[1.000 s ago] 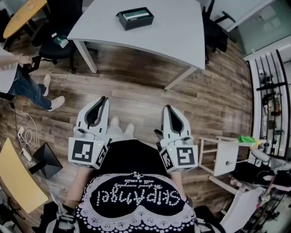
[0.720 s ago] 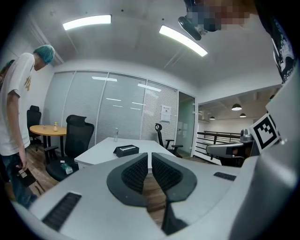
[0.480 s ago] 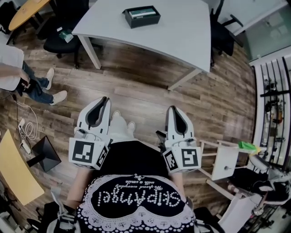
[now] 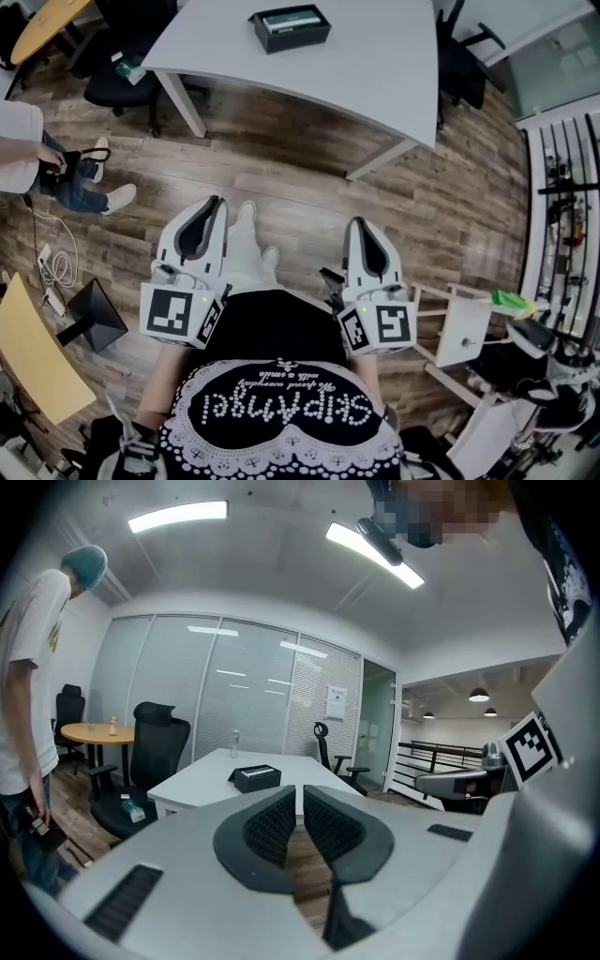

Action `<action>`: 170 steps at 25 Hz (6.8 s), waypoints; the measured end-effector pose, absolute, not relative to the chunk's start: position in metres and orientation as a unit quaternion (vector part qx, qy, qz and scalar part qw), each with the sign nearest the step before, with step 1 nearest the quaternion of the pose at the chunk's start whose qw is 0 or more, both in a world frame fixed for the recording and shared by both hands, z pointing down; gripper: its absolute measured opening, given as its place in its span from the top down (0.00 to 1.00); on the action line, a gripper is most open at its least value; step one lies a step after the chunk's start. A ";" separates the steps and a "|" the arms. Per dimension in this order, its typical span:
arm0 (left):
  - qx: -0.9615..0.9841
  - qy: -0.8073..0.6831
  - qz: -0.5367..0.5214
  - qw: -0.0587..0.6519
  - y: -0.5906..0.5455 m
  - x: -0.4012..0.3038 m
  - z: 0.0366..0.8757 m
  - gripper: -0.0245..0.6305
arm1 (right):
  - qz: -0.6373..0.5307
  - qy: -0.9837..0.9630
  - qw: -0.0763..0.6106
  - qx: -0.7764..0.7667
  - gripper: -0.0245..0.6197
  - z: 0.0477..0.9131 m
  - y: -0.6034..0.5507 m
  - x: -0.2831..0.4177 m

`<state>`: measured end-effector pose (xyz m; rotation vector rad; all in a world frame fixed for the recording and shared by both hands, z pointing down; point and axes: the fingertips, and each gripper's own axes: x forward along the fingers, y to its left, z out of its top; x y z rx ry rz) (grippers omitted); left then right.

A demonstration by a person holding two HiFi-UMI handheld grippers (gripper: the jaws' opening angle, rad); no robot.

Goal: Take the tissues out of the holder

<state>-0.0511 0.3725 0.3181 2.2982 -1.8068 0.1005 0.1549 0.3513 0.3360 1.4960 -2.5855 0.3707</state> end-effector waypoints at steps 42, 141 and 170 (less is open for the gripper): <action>0.811 -0.572 0.031 0.117 0.175 -0.159 0.317 0.89 | 0.133 -0.808 0.065 0.571 0.91 0.334 0.182 0.074; 0.816 -0.552 0.054 0.164 -0.186 -0.170 0.343 0.90 | 0.188 -0.789 0.099 0.577 0.91 0.357 -0.171 0.065; 0.869 -0.439 0.180 0.140 -0.188 -0.117 0.370 0.61 | 0.201 -0.787 0.092 0.576 0.91 0.363 -0.168 0.095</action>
